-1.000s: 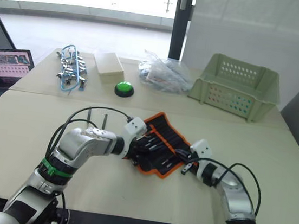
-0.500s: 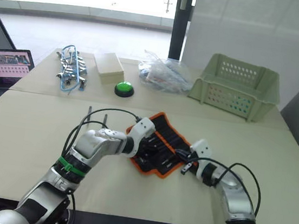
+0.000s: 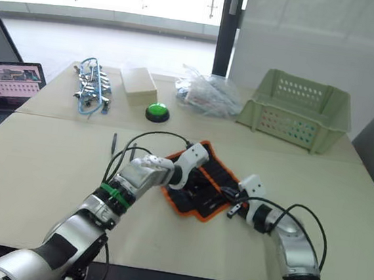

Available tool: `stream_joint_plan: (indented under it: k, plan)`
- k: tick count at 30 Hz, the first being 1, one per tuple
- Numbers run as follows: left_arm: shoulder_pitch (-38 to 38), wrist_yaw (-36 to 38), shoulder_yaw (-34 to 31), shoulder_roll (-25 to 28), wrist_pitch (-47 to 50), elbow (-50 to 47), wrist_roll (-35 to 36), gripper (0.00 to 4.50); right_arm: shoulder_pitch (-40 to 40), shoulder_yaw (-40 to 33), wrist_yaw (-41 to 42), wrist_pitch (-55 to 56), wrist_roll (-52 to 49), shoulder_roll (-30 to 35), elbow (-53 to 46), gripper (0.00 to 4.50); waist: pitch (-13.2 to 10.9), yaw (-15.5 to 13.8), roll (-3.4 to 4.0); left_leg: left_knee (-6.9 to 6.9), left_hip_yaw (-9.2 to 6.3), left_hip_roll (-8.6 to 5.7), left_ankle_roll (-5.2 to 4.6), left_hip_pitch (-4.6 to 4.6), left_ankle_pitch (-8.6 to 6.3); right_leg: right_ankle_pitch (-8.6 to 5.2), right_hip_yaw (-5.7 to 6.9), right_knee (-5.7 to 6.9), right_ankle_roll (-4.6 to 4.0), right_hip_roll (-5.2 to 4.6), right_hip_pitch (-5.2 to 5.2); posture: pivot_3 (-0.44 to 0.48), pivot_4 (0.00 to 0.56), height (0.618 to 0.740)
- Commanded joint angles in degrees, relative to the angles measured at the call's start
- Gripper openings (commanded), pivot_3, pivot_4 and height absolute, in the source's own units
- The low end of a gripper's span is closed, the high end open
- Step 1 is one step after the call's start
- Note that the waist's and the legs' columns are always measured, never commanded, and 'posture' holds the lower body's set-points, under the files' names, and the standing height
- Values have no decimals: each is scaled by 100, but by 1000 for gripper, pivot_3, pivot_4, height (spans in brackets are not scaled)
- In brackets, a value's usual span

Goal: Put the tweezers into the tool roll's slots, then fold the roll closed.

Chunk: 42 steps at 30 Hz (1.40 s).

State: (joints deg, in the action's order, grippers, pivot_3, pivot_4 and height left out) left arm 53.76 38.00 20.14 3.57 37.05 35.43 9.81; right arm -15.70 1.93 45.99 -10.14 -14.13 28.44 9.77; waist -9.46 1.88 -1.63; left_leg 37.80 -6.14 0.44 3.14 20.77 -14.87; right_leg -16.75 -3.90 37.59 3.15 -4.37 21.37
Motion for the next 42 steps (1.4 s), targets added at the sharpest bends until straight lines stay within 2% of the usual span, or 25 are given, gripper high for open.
stream_joint_plan:
  k: [1,6,8,12,19,22,25,28,31,34,37,39,42]
  plan:
    - [241,-48,-92,-223,-384,487,-228,32,239,246,52,-211,271,63,250,0,0,-22,0,0,0,-3,-2,-15,-1,-1,0,-8,7,-2,-21,0,150,740]
    - [164,77,-220,-303,-164,303,-216,32,259,226,95,-218,279,109,253,0,0,-33,0,-1,-2,-4,-3,-18,-2,-2,0,-36,38,-3,-35,0,150,740]
    - [46,163,-183,-190,48,-28,-232,876,231,227,108,-196,292,110,321,0,0,-27,0,-1,-3,-4,-6,-15,-3,7,0,-41,26,-3,-35,0,150,740]
    - [-294,293,-316,342,748,-1272,-114,2154,96,230,114,-146,326,64,535,0,0,39,2,-2,-4,-3,-10,-12,-6,8,-1,-41,24,-2,-31,0,150,740]
    - [-948,152,-1278,1297,1943,-3669,463,4468,59,256,120,-148,319,32,643,0,1,70,4,-8,-6,2,-10,-14,-6,9,-3,-40,22,1,-25,0,150,740]
    - [-1213,137,-1881,1476,2444,-4535,977,4468,35,251,147,-123,335,47,716,0,1,55,3,-7,-6,2,-10,-13,-6,10,-3,-43,22,-2,-28,0,150,740]
    - [-1642,-88,-2909,1785,2821,-5306,1379,4468,-72,281,219,-47,380,81,900,0,1,74,4,-7,-5,3,-10,-15,-6,10,-3,-43,22,-2,-29,0,150,740]
    - [-2175,-276,-3628,1985,2714,-5787,1575,4468,-192,309,273,74,391,86,1104,0,1,88,4,-14,-4,13,-10,-25,-6,11,-3,-42,20,5,-29,0,150,740]
    - [-3140,-450,-4344,2170,2468,-6331,1629,4468,-319,321,340,137,396,94,1267,0,1,96,4,-15,1,15,-9,-33,-7,12,-6,-46,17,4,-36,0,150,740]
    - [-4048,-982,-5073,1849,2040,-6702,1532,4468,-435,349,429,176,397,83,1416,0,1,54,-3,-17,2,16,-9,-41,-7,14,-5,-50,15,3,-44,0,150,740]
    - [-5019,-1100,-5267,1671,1452,-7060,1457,4468,-487,454,592,246,442,91,1491,0,5,45,-14,-16,2,16,-8,-45,-8,17,-4,-57,9,1,-53,0,150,740]
    - [-5814,-1170,-5359,1369,896,-7254,1392,4468,-511,453,665,274,460,102,1538,0,6,43,-15,-17,2,17,-8,-46,-9,17,-3,-60,9,1,-56,0,150,740]
    - [-6525,-1320,-5253,1082,226,-7358,1227,4468,-549,423,724,300,488,153,1609,0,6,31,-16,-20,3,19,-8,-49,-10,18,-3,-71,8,1,-64,0,150,740]
